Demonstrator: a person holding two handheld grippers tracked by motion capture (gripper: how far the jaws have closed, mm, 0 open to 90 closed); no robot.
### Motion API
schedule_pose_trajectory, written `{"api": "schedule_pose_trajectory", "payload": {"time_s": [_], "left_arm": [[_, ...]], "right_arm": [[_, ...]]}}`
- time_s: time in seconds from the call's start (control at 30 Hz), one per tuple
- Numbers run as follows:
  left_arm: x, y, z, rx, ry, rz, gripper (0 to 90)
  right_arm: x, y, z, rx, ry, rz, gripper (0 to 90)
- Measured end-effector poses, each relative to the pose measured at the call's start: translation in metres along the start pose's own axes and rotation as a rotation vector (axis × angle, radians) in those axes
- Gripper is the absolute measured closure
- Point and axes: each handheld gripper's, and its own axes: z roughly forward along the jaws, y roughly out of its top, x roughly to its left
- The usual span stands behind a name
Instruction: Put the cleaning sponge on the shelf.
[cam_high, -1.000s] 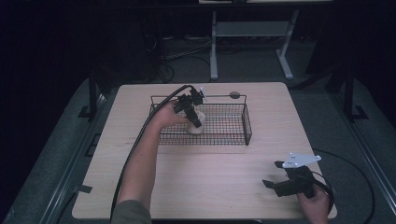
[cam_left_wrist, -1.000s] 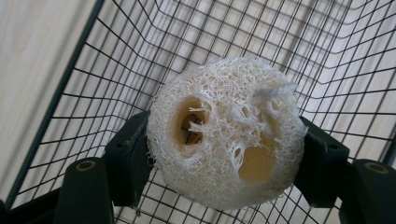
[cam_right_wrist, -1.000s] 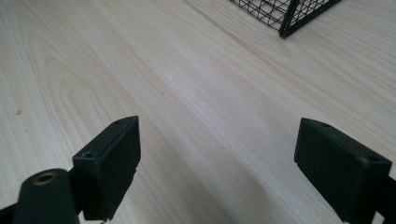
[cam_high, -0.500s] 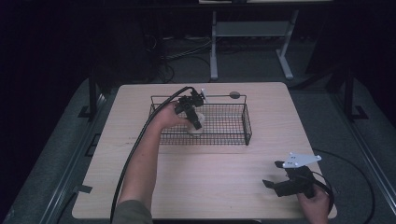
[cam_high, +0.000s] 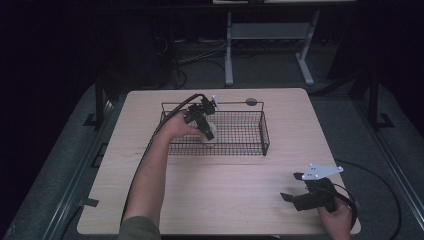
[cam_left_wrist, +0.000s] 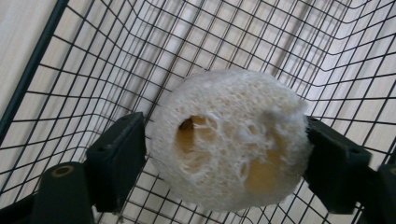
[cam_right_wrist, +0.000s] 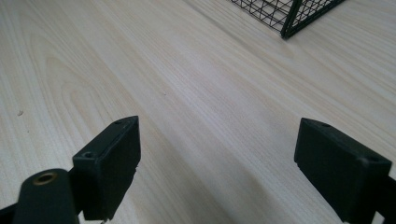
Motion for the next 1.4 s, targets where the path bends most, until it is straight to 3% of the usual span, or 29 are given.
{"api": "schedule_pose_trajectory", "payload": {"time_s": [0.27, 0.43, 0.97, 1.4], "left_arm": [[-0.002, 0.0, -0.001, -0.013, -0.005, -0.003, 18.5], [-0.003, -0.001, -0.005, -0.016, 0.012, 0.022, 20.8], [-0.003, -0.004, -0.016, -0.057, 0.003, 0.006, 19.2], [-0.007, -0.006, -0.025, -0.065, 0.006, 0.021, 19.1]], "right_arm": [[-0.001, 0.0, 0.001, 0.005, 0.0, -0.001, 14.2], [0.0, 0.0, 0.001, 0.005, 0.001, -0.001, 14.2], [0.0, 0.0, 0.001, 0.005, 0.001, 0.003, 14.2], [0.001, 0.0, 0.001, 0.008, 0.002, 0.001, 14.2]]}}
